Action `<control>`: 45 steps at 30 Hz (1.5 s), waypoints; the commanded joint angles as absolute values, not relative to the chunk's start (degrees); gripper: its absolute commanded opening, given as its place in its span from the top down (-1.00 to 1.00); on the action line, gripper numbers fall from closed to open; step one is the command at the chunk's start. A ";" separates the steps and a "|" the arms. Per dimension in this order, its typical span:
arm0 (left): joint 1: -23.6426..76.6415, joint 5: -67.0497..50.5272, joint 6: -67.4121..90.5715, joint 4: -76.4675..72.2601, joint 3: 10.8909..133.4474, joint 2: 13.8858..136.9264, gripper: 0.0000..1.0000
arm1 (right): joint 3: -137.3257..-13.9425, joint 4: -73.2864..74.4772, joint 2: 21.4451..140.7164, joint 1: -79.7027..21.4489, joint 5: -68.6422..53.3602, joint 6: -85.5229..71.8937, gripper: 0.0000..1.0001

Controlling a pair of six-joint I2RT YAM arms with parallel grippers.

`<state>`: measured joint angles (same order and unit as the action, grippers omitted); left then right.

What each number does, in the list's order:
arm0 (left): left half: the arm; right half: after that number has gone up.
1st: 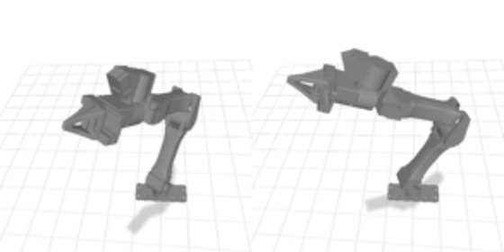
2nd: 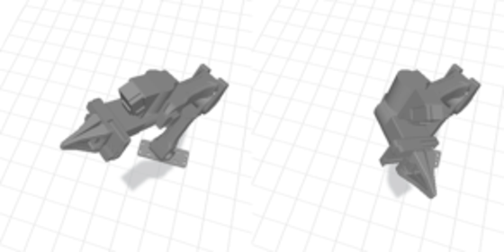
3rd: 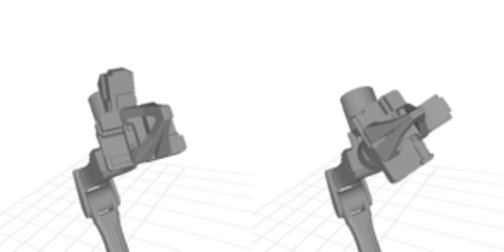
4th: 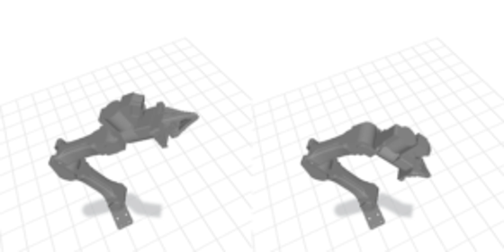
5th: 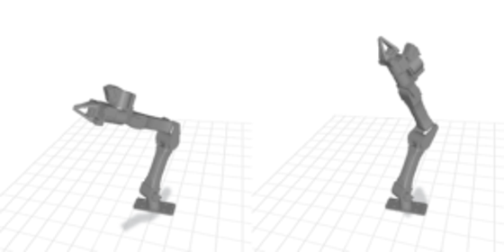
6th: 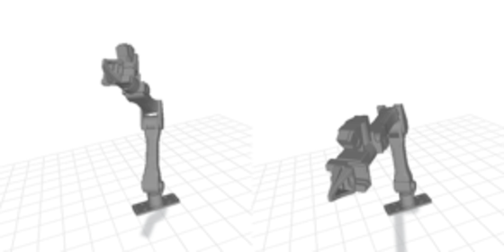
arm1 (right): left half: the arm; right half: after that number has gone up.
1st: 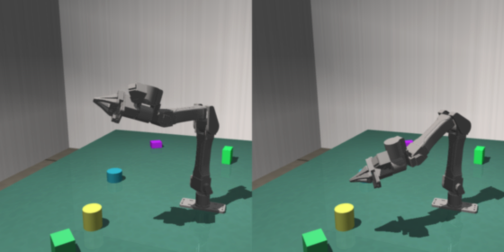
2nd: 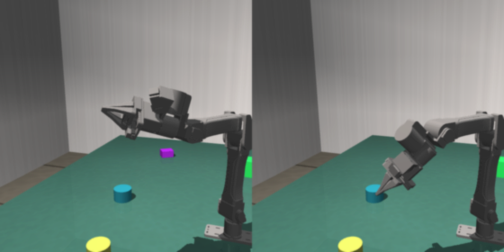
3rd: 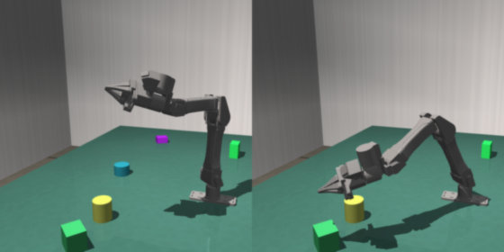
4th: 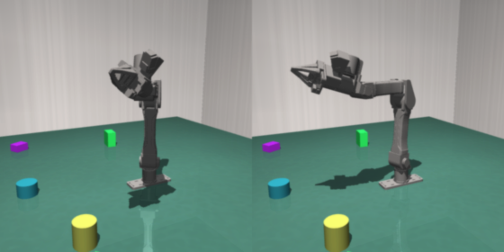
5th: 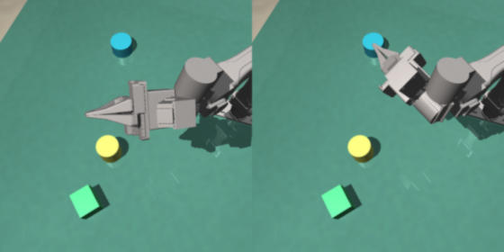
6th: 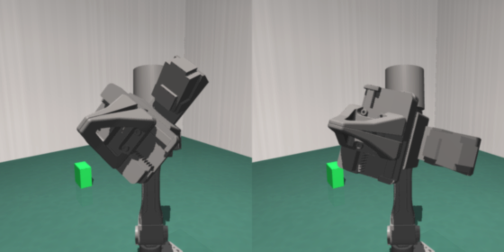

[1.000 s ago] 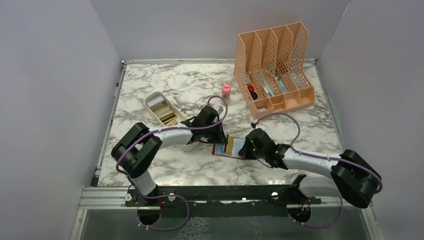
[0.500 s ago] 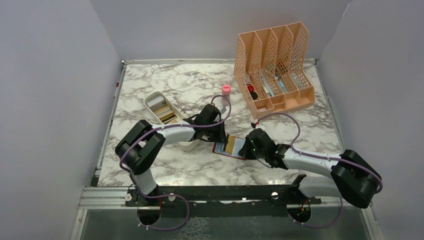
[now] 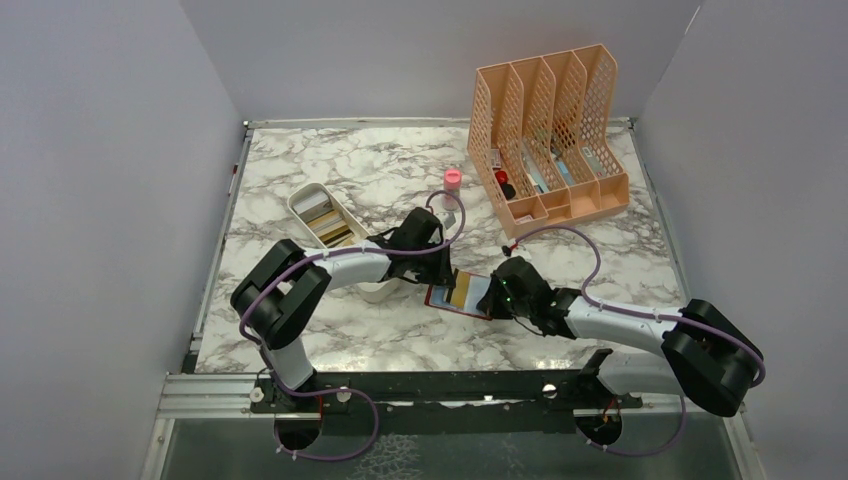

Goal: Put the credit cards into the card holder
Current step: Insert the credit card into the card holder.

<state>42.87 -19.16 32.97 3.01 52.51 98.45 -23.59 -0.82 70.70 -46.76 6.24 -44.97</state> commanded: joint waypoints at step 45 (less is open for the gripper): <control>43.22 -18.18 38.01 0.67 50.09 100.63 0.84 | -23.78 4.84 72.26 -46.85 8.24 -43.81 0.92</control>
<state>42.98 -20.71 36.67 0.91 51.59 98.98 -25.69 3.51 71.11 -46.76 8.29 -43.53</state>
